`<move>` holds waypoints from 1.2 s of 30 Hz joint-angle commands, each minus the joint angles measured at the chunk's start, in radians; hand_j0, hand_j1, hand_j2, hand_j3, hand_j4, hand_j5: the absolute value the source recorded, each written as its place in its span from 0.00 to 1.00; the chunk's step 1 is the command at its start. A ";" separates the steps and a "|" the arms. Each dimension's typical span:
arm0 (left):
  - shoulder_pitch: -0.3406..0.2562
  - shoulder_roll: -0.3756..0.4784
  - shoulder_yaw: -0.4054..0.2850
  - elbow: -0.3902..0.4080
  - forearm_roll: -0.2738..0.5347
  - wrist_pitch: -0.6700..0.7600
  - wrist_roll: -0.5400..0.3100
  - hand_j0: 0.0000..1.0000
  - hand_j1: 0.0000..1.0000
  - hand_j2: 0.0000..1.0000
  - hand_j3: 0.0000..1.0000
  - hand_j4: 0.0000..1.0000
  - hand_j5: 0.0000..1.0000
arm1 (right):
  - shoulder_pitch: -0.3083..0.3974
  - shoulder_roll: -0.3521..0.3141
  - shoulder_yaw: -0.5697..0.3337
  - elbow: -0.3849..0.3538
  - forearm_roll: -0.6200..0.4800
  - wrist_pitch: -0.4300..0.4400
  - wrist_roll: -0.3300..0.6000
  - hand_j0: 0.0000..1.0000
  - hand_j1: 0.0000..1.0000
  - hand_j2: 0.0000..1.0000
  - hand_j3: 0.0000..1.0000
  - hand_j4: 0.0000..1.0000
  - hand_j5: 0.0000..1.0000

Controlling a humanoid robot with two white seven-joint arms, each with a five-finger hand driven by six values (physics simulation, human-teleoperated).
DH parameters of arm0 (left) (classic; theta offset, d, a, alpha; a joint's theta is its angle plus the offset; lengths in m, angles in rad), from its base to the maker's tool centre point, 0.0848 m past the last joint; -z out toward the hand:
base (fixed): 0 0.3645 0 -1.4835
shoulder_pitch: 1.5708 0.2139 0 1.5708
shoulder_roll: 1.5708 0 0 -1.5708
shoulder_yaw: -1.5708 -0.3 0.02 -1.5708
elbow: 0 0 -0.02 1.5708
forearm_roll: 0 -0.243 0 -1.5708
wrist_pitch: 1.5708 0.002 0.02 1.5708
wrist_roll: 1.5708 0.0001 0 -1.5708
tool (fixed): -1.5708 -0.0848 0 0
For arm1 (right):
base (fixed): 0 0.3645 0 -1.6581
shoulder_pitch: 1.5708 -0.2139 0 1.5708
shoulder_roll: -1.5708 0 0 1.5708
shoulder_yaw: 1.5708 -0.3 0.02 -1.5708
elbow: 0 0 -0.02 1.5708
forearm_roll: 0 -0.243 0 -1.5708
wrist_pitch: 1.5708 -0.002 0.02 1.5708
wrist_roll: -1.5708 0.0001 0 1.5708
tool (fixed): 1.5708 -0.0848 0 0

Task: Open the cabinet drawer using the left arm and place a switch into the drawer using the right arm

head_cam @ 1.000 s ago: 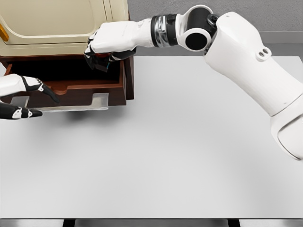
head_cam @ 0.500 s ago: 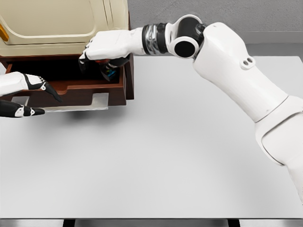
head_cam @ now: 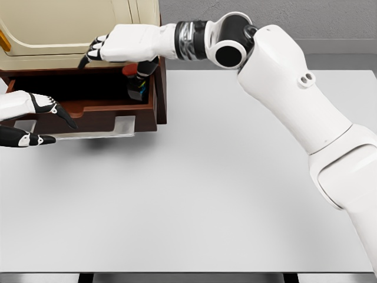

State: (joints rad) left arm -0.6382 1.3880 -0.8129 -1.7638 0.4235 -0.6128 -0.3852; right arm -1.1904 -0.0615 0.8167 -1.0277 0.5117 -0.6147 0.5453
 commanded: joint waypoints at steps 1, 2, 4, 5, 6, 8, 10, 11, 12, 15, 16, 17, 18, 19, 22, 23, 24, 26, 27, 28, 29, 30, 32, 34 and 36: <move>0.000 0.005 0.001 0.000 0.009 0.002 0.000 0.64 0.64 0.64 0.64 0.64 0.64 | 0.000 0.008 -0.005 -0.002 0.002 0.004 -0.005 0.98 0.98 0.98 0.98 0.98 0.98; 0.000 0.005 0.001 0.000 0.009 0.002 0.000 0.64 0.64 0.64 0.64 0.64 0.64 | 0.000 0.009 -0.005 -0.002 0.002 0.004 -0.005 0.98 0.98 0.98 0.98 0.98 0.98; 0.000 0.003 0.001 0.000 0.009 0.002 0.000 0.64 0.64 0.64 0.64 0.64 0.64 | -0.003 0.011 -0.005 -0.002 0.004 0.004 -0.004 0.98 0.98 0.98 0.98 0.98 0.98; 0.000 0.003 0.001 0.001 0.009 0.002 0.000 0.64 0.64 0.64 0.64 0.64 0.64 | -0.005 0.015 -0.004 -0.002 0.005 0.004 -0.004 0.99 0.99 0.99 0.99 0.99 0.99; 0.000 0.003 0.001 0.000 0.008 0.002 0.000 0.64 0.64 0.64 0.64 0.64 0.64 | -0.005 0.017 -0.004 -0.002 0.011 0.004 -0.002 1.00 1.00 1.00 1.00 1.00 1.00; 0.000 0.008 0.001 0.000 0.008 0.002 0.000 0.64 0.64 0.64 0.64 0.64 0.64 | -0.008 0.017 -0.005 -0.002 0.019 0.004 -0.002 1.00 1.00 1.00 1.00 1.00 1.00; 0.000 0.011 0.001 0.000 0.008 0.002 0.000 0.64 0.64 0.64 0.64 0.64 0.64 | -0.015 0.017 -0.004 -0.002 0.019 0.004 -0.002 1.00 1.00 1.00 1.00 1.00 1.00; 0.000 0.014 0.001 0.001 0.009 0.002 0.000 0.63 0.63 0.63 0.63 0.63 0.63 | -0.018 0.015 -0.004 -0.002 0.019 0.004 -0.002 1.00 1.00 1.00 1.00 1.00 1.00; 0.000 0.016 0.001 0.000 0.008 0.002 0.000 0.63 0.63 0.63 0.63 0.63 0.63 | -0.020 0.015 -0.004 -0.003 0.021 0.004 -0.001 1.00 1.00 1.00 1.00 1.00 1.00; 0.002 0.016 0.001 0.000 0.008 0.002 0.000 0.63 0.63 0.63 0.63 0.63 0.63 | -0.021 0.017 0.001 -0.009 0.048 0.004 -0.001 1.00 1.00 1.00 1.00 1.00 1.00; 0.002 0.016 0.001 0.001 0.008 0.002 0.000 0.63 0.63 0.63 0.63 0.63 0.63 | -0.020 0.020 0.004 -0.029 0.067 0.004 -0.002 1.00 1.00 1.00 1.00 1.00 1.00; 0.002 0.016 0.001 0.000 0.008 0.002 0.000 0.63 0.63 0.63 0.63 0.63 0.63 | -0.020 0.034 0.009 -0.029 0.070 0.004 -0.001 1.00 1.00 1.00 1.00 1.00 1.00; 0.002 0.016 0.001 0.000 0.008 0.002 0.000 0.63 0.63 0.63 0.63 0.63 0.63 | -0.020 0.034 0.009 -0.029 0.073 0.004 -0.001 1.00 1.00 1.00 1.00 1.00 1.00; 0.002 0.016 0.001 0.001 0.008 0.002 0.000 0.63 0.63 0.63 0.63 0.63 0.63 | -0.020 0.034 0.009 -0.031 0.073 0.004 -0.001 1.00 1.00 1.00 1.00 1.00 1.00; 0.002 0.016 0.001 0.000 0.009 0.002 0.000 0.63 0.63 0.63 0.63 0.63 0.63 | -0.014 0.035 0.009 -0.058 0.071 0.004 -0.002 1.00 1.00 1.00 1.00 1.00 1.00; 0.002 0.016 0.001 0.001 0.009 0.002 0.000 0.63 0.63 0.63 0.63 0.63 0.63 | -0.009 0.034 0.007 -0.069 0.071 0.004 -0.004 1.00 1.00 1.00 1.00 1.00 1.00; 0.002 0.017 0.001 0.000 0.008 0.002 0.000 0.63 0.63 0.63 0.63 0.63 0.63 | -0.006 0.032 0.007 -0.089 0.070 0.004 -0.005 1.00 1.00 1.00 1.00 1.00 1.00; 0.002 0.017 0.001 0.000 0.008 0.002 0.000 0.63 0.63 0.63 0.63 0.63 0.63 | -0.005 0.008 0.002 -0.144 0.064 0.004 -0.011 1.00 1.00 1.00 1.00 1.00 1.00; 0.002 0.019 0.001 0.000 0.008 0.002 0.000 0.63 0.63 0.63 0.63 0.63 0.63 | -0.003 -0.020 -0.001 -0.179 0.056 0.004 -0.013 1.00 1.00 1.00 1.00 1.00 1.00; 0.002 0.017 0.001 0.001 0.009 0.002 0.000 0.63 0.63 0.63 0.63 0.63 0.63 | -0.003 -0.044 -0.002 -0.203 0.038 0.004 -0.019 1.00 1.00 1.00 1.00 1.00 1.00; 0.002 0.017 0.001 0.000 0.008 0.002 0.000 0.63 0.63 0.63 0.63 0.63 0.63 | -0.003 -0.070 -0.001 -0.235 0.007 0.004 -0.021 1.00 1.00 1.00 1.00 1.00 1.00; 0.002 0.017 0.001 0.001 0.008 0.002 0.000 0.63 0.63 0.63 0.63 0.63 0.63 | -0.003 -0.099 -0.001 -0.275 -0.022 0.004 -0.021 1.00 1.00 1.00 1.00 1.00 1.00; 0.002 0.017 0.001 0.000 0.008 0.002 0.000 0.63 0.63 0.63 0.63 0.63 0.63 | 0.026 -0.193 0.007 -0.362 -0.090 0.004 -0.021 1.00 1.00 1.00 1.00 1.00 1.00; 0.002 0.017 0.001 0.000 0.008 0.002 0.000 0.63 0.63 0.63 0.63 0.63 0.63 | 0.072 -0.281 0.007 -0.445 -0.151 0.004 -0.021 1.00 1.00 1.00 1.00 1.00 1.00; 0.002 0.017 0.001 0.000 0.008 0.002 0.000 0.63 0.63 0.63 0.63 0.63 0.63 | 0.121 -0.392 0.004 -0.531 -0.209 0.004 -0.022 1.00 1.00 1.00 1.00 1.00 1.00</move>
State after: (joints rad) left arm -0.6365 1.4041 -0.8130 -1.7638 0.4236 -0.6128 -0.3853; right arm -1.0677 -0.3544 0.8231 -1.4698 0.3701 -0.6139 0.5249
